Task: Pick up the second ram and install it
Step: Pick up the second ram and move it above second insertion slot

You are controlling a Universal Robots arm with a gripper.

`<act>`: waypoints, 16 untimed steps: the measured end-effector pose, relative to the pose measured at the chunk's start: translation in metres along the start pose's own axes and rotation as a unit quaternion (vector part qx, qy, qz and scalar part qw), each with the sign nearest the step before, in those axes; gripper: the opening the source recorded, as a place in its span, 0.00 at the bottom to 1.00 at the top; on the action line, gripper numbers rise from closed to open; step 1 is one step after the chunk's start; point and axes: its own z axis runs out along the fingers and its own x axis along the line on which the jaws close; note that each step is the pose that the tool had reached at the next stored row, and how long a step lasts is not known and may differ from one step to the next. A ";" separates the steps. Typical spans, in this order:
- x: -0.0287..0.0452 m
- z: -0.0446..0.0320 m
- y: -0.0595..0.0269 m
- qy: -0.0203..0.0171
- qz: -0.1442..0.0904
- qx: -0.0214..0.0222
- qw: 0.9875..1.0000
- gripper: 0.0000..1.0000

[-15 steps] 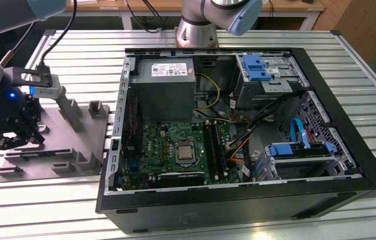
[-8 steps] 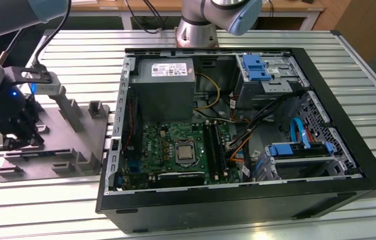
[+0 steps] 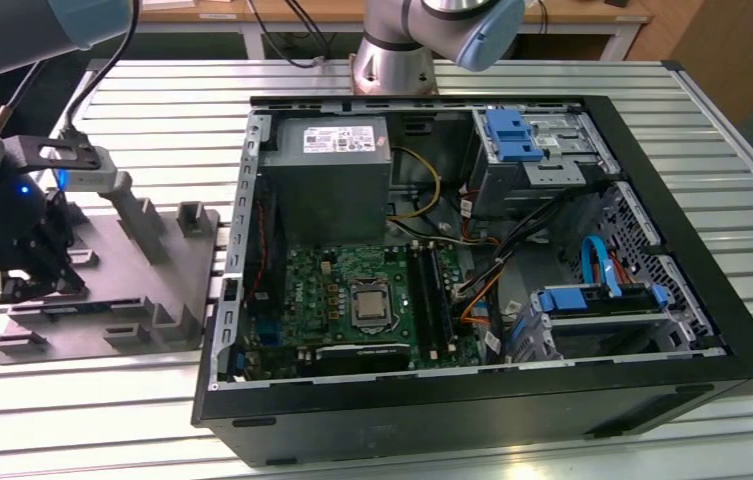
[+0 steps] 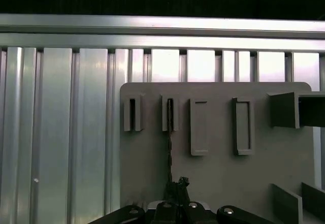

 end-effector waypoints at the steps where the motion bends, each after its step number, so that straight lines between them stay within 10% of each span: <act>1: 0.0000 0.0000 0.0000 0.000 0.000 0.000 1.000 0.11; 8: 0.0000 0.0002 0.0000 0.000 0.000 0.000 1.000 0.11; 16: 0.0000 0.0002 0.0000 0.000 0.000 0.000 1.000 0.36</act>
